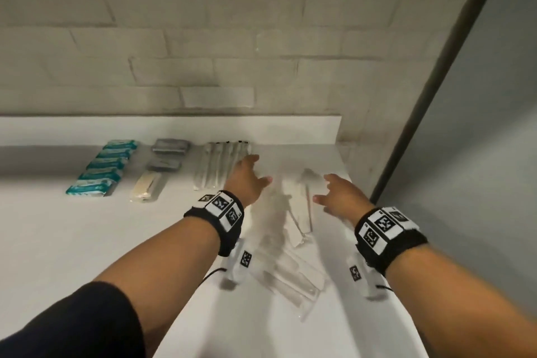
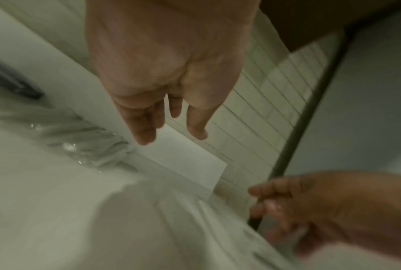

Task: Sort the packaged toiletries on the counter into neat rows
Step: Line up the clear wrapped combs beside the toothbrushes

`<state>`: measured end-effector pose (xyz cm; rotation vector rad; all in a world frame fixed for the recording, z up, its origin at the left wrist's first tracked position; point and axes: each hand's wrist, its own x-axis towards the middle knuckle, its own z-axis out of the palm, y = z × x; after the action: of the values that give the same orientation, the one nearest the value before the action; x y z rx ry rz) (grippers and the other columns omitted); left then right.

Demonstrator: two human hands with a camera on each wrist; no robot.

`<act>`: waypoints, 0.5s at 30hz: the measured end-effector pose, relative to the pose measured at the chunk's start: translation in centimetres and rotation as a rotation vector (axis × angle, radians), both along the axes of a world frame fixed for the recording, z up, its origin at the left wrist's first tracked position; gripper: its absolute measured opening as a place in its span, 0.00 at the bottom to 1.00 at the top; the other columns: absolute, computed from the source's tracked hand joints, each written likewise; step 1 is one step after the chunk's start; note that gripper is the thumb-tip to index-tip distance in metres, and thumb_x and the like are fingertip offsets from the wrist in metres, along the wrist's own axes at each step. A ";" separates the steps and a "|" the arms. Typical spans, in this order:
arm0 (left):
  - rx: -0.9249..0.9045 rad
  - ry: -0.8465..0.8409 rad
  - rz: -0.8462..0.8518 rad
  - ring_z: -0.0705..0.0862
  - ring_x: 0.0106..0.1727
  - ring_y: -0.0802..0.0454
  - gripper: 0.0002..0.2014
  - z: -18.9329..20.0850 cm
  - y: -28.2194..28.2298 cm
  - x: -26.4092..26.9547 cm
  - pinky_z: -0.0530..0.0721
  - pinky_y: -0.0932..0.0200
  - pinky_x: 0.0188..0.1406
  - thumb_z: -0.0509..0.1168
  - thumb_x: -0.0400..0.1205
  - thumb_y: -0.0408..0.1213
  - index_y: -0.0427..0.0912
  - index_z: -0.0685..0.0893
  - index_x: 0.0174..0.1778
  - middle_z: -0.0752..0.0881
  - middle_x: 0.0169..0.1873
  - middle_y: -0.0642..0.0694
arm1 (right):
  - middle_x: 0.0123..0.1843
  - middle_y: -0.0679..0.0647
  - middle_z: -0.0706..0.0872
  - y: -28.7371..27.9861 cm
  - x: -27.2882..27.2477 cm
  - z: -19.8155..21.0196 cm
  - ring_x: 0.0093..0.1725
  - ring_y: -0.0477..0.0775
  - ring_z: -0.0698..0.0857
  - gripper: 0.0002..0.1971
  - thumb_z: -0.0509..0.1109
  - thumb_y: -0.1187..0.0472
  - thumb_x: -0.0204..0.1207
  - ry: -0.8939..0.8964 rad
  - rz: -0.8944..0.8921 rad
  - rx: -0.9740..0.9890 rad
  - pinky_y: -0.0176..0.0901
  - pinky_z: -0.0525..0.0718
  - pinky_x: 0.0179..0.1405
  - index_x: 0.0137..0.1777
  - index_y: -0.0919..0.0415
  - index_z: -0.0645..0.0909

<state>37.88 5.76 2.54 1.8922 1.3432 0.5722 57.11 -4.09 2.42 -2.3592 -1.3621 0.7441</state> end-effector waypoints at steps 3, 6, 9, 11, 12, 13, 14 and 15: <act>0.143 0.383 -0.303 0.76 0.72 0.47 0.26 -0.4 -1.2 -0.7 0.72 0.56 0.71 0.66 0.81 0.46 0.47 0.73 0.76 0.74 0.74 0.45 | 0.80 0.49 0.71 -0.2 0.4 0.0 0.74 0.50 0.76 0.32 0.71 0.53 0.77 -0.030 0.167 -0.077 0.39 0.75 0.69 0.80 0.49 0.66; 0.067 0.522 -0.607 0.83 0.60 0.47 0.19 -1.0 -3.6 0.5 0.81 0.56 0.57 0.65 0.79 0.51 0.47 0.84 0.63 0.83 0.62 0.48 | 0.84 0.46 0.63 -0.1 -0.9 -0.1 0.79 0.51 0.69 0.33 0.68 0.49 0.79 -0.231 0.392 -0.233 0.37 0.69 0.71 0.82 0.53 0.63; 0.082 0.659 -0.535 0.80 0.63 0.44 0.37 -2.5 -3.7 2.2 0.81 0.49 0.59 0.68 0.71 0.61 0.43 0.73 0.72 0.76 0.66 0.46 | 0.83 0.50 0.63 1.8 -1.8 -0.8 0.78 0.56 0.70 0.36 0.68 0.48 0.78 -0.373 0.475 -0.285 0.50 0.70 0.75 0.83 0.54 0.58; 0.118 0.689 -0.473 0.79 0.63 0.44 0.42 -3.0 -2.2 2.7 0.80 0.47 0.59 0.70 0.68 0.63 0.41 0.70 0.72 0.75 0.64 0.45 | 0.81 0.54 0.67 3.1 -1.7 -1.2 0.75 0.58 0.73 0.36 0.69 0.48 0.78 -0.383 0.450 -0.283 0.54 0.71 0.73 0.82 0.54 0.58; 0.102 0.692 -0.455 0.79 0.63 0.43 0.42 -3.1 -0.9 2.7 0.81 0.46 0.60 0.70 0.68 0.63 0.40 0.69 0.72 0.75 0.63 0.44 | 0.79 0.55 0.69 3.9 -1.5 -1.4 0.74 0.58 0.74 0.36 0.69 0.48 0.77 -0.381 0.437 -0.275 0.56 0.70 0.74 0.81 0.54 0.58; 0.081 0.703 -0.455 0.79 0.63 0.42 0.43 -3.1 0.4 2.8 0.81 0.44 0.60 0.70 0.67 0.64 0.40 0.69 0.72 0.75 0.63 0.44 | 0.80 0.55 0.68 4.6 -1.3 -1.5 0.75 0.58 0.73 0.38 0.70 0.49 0.77 -0.373 0.426 -0.273 0.58 0.68 0.75 0.82 0.54 0.56; 0.067 0.718 -0.469 0.78 0.63 0.42 0.44 -3.1 1.7 3.0 0.80 0.43 0.61 0.69 0.67 0.65 0.40 0.69 0.71 0.75 0.63 0.43 | 0.82 0.54 0.63 5.2 -1.0 -1.5 0.77 0.58 0.70 0.41 0.71 0.50 0.77 -0.352 0.422 -0.265 0.58 0.66 0.77 0.84 0.53 0.52; 0.062 0.737 -0.485 0.77 0.64 0.42 0.43 -3.0 2.7 3.1 0.80 0.42 0.62 0.68 0.66 0.66 0.42 0.70 0.71 0.75 0.64 0.43 | 0.85 0.52 0.57 5.9 -0.8 -1.5 0.80 0.57 0.66 0.43 0.71 0.51 0.77 -0.327 0.425 -0.252 0.58 0.64 0.78 0.85 0.50 0.47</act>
<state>40.94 8.49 -0.43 2.4890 1.2012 -0.3732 56.28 1.78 0.92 -2.4916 -2.0615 0.6905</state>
